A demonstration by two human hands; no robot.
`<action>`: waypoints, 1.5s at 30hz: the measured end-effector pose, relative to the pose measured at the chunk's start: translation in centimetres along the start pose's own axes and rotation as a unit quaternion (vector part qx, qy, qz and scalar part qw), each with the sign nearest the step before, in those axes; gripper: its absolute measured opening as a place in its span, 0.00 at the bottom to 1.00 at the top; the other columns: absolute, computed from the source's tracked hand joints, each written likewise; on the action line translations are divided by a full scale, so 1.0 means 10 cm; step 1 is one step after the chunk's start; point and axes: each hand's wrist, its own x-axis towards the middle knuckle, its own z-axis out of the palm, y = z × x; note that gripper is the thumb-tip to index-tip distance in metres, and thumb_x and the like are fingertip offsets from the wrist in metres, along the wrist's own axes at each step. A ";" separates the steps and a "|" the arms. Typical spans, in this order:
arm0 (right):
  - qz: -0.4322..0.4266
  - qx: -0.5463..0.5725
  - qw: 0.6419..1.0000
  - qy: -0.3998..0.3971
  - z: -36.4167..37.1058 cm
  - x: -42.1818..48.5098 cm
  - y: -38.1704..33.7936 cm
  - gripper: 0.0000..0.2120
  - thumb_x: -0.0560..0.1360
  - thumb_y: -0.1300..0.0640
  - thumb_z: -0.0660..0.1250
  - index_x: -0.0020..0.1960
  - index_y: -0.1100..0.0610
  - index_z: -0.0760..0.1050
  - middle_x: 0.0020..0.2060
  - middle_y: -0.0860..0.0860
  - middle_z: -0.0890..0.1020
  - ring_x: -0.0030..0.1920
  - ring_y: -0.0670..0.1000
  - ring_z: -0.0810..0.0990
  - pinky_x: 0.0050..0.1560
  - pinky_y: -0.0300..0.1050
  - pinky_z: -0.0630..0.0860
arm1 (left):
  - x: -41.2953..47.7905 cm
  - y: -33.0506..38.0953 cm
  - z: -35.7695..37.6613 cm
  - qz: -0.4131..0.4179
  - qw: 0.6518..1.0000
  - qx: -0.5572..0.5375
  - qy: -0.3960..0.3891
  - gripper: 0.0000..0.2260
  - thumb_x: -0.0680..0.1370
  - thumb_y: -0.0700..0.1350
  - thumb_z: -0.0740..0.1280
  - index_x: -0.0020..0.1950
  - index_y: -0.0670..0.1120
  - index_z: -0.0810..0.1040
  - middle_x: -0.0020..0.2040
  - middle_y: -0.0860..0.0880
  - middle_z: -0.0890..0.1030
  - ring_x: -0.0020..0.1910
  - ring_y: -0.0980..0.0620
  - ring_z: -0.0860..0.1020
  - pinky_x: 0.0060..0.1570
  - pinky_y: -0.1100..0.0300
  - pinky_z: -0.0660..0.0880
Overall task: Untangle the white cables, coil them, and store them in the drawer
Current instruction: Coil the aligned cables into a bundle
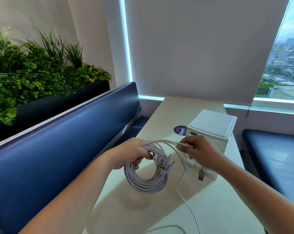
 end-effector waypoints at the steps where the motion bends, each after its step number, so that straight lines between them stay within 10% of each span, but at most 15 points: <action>1: 0.004 0.005 1.000 0.000 0.00 0.00 0.00 0.08 0.75 0.53 0.69 0.37 0.50 0.80 0.23 0.46 0.74 0.26 0.46 0.70 0.33 0.43 0.67 | 0.00 0.01 0.00 0.000 1.000 -0.002 -0.001 0.05 0.76 0.34 0.66 0.46 0.42 0.72 0.29 0.48 0.62 0.25 0.53 0.60 0.27 0.60 0.66; 9: 0.028 0.136 0.989 0.060 0.19 -0.04 -0.03 0.08 0.78 0.63 0.63 0.46 0.50 0.75 0.38 0.48 0.85 0.30 0.51 0.82 0.43 0.59 0.78 | -0.01 0.08 0.05 0.012 1.000 -0.028 -0.010 0.04 0.77 0.33 0.65 0.47 0.42 0.72 0.29 0.49 0.62 0.24 0.54 0.60 0.26 0.61 0.68; 18: -0.088 0.020 0.983 0.158 0.43 -0.17 -0.02 0.15 0.76 0.61 0.65 0.54 0.42 0.66 0.59 0.39 0.74 0.47 0.43 0.75 0.47 0.37 0.69 | -0.03 0.14 0.10 0.015 0.998 -0.045 -0.028 0.05 0.78 0.33 0.64 0.45 0.42 0.75 0.28 0.50 0.64 0.24 0.55 0.61 0.26 0.61 0.68; 23: -0.086 0.099 0.991 0.001 0.36 -0.15 -0.05 0.31 0.71 0.67 0.61 0.67 0.42 0.61 0.69 0.44 0.67 0.66 0.43 0.68 0.67 0.45 0.67 | -0.03 0.16 0.10 0.010 0.999 -0.041 -0.035 0.03 0.78 0.33 0.64 0.50 0.39 0.75 0.28 0.50 0.64 0.24 0.55 0.61 0.26 0.61 0.67; 27: 0.004 0.343 0.926 -0.157 0.25 -0.13 -0.18 0.37 0.67 0.63 0.60 0.71 0.42 0.55 0.57 0.54 0.80 0.57 0.49 0.78 0.63 0.43 0.70 | 0.00 0.15 0.11 0.002 0.998 -0.028 -0.052 0.14 0.77 0.34 0.65 0.62 0.32 0.72 0.29 0.50 0.65 0.25 0.55 0.62 0.27 0.62 0.68; 38: 0.005 0.377 0.872 -0.311 0.06 -0.06 -0.14 0.27 0.71 0.63 0.66 0.69 0.55 0.68 0.63 0.65 0.73 0.58 0.59 0.73 0.62 0.56 0.71 | -0.01 0.17 0.05 0.006 0.998 -0.023 -0.051 0.23 0.71 0.39 0.68 0.63 0.30 0.70 0.32 0.46 0.59 0.26 0.53 0.58 0.25 0.62 0.67; 45: -0.016 0.202 0.942 -0.267 -0.03 0.02 -0.12 0.13 0.77 0.56 0.64 0.52 0.66 0.71 0.35 0.54 0.74 0.35 0.52 0.71 0.36 0.38 0.70 | -0.02 0.16 0.04 -0.001 0.999 0.004 -0.036 0.14 0.75 0.36 0.68 0.58 0.31 0.72 0.30 0.48 0.62 0.24 0.54 0.60 0.25 0.61 0.67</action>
